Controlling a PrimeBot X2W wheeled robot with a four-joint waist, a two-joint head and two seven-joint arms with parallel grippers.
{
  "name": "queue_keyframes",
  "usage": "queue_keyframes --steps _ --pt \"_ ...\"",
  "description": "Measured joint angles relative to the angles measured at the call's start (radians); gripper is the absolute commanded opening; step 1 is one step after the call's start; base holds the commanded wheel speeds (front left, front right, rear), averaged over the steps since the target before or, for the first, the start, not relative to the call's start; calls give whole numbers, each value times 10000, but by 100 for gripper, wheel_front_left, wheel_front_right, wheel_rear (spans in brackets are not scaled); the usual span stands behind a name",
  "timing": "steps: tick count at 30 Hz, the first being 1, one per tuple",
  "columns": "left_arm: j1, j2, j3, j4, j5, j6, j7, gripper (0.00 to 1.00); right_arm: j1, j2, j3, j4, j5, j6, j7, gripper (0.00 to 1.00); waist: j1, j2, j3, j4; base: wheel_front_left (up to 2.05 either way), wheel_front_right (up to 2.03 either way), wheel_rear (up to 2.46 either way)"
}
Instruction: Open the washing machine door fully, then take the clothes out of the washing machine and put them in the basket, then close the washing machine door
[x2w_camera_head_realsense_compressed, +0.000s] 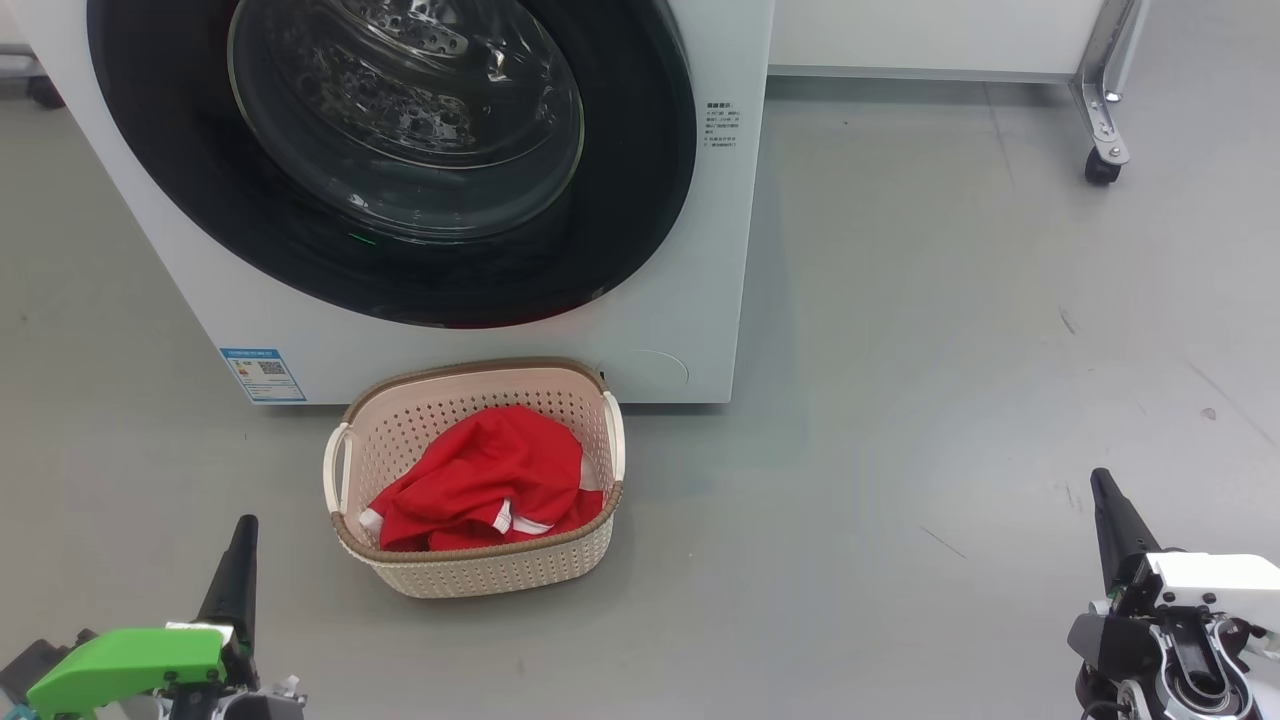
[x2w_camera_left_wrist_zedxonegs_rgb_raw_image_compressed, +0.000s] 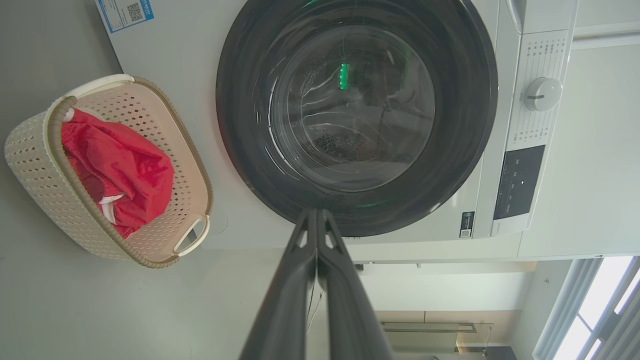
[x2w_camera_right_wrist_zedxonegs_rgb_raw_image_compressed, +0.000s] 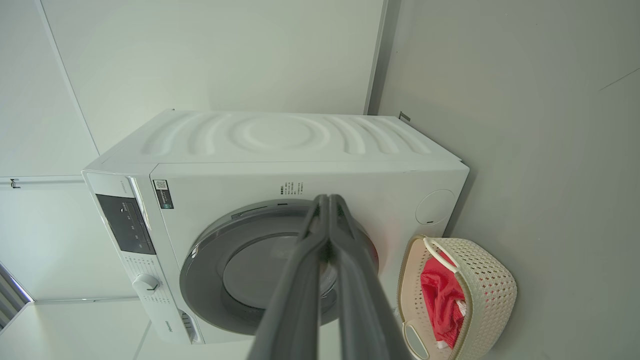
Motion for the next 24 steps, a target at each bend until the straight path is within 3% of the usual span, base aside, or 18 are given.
queue_keyframes --steps 24 --pt "-4 0 21 -25 0 0 0 0 0 0 0 -6 0 0 0 0 0 0 1 0 0 0 0"
